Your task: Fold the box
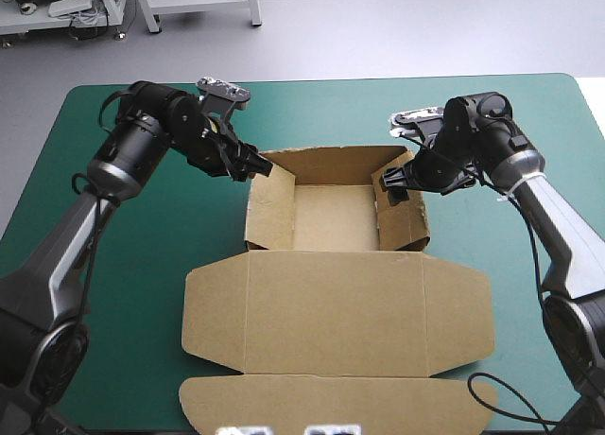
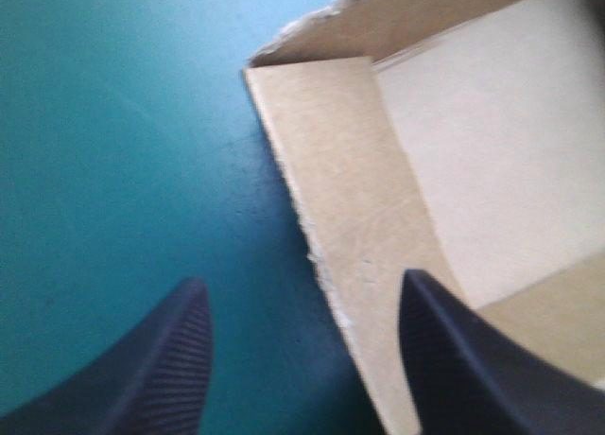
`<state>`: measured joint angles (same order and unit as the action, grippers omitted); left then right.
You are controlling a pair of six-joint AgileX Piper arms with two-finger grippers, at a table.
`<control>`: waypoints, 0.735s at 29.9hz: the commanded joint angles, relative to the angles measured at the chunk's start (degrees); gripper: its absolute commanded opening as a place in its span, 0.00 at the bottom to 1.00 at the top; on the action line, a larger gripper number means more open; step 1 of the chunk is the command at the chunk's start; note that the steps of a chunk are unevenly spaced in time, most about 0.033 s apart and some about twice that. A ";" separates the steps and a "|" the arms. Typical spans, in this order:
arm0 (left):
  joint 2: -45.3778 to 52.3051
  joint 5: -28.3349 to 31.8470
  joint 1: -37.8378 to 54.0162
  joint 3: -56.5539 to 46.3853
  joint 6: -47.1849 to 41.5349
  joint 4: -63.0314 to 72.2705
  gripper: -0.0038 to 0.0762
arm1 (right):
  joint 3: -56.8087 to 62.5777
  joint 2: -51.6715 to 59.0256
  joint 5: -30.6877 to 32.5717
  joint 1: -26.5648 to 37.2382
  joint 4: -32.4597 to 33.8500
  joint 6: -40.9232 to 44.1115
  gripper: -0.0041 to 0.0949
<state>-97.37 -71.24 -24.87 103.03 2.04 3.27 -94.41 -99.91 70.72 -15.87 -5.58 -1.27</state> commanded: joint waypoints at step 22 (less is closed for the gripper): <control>41.67 -2.14 -0.06 -44.54 7.53 -4.51 0.04 | -1.41 3.76 -2.24 0.57 -1.50 -2.82 0.89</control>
<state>-60.36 -71.79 -24.87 61.48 11.40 -1.73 -94.41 -99.10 70.46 -15.79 -6.78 -3.40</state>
